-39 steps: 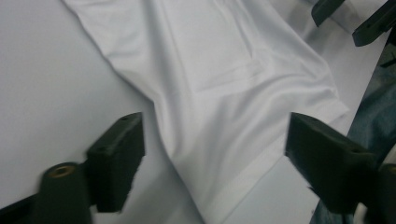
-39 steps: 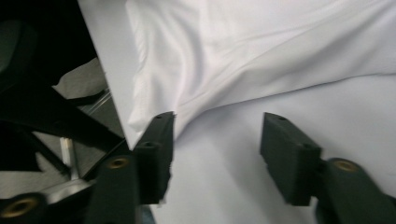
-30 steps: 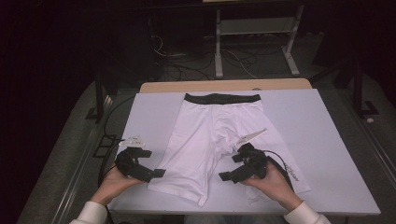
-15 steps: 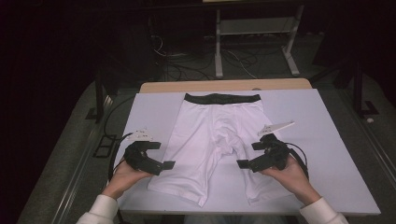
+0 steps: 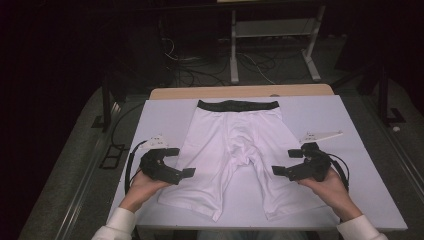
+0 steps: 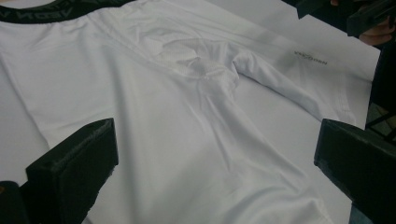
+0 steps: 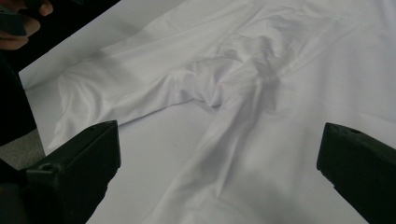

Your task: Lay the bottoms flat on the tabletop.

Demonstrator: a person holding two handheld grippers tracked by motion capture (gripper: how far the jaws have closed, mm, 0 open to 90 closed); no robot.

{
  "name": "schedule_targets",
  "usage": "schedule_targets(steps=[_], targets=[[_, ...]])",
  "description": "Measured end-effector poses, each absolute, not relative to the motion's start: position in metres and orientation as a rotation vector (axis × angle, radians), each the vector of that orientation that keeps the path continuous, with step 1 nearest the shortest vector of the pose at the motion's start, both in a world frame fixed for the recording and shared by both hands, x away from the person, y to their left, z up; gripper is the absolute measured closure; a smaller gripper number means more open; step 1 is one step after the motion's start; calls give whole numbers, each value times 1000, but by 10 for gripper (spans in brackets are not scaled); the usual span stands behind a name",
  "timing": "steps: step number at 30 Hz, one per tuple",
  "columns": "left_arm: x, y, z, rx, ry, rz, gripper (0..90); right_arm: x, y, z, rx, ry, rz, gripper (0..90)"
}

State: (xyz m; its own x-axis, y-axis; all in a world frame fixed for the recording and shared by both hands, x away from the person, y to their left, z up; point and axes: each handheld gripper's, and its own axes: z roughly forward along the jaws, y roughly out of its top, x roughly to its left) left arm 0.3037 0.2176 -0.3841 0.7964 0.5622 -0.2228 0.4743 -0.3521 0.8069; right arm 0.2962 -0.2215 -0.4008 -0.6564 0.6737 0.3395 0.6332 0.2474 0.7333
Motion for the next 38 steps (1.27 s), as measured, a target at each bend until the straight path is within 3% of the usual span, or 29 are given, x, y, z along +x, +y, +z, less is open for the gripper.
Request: schedule_targets(steps=[23,38], targets=[[291,223,-414,1889,785,227,0,273,-284,-425,1345,2218,1505,0],[285,240,-426,1874,813,242,0,258,-294,-438,1309,2199,1409,0]])
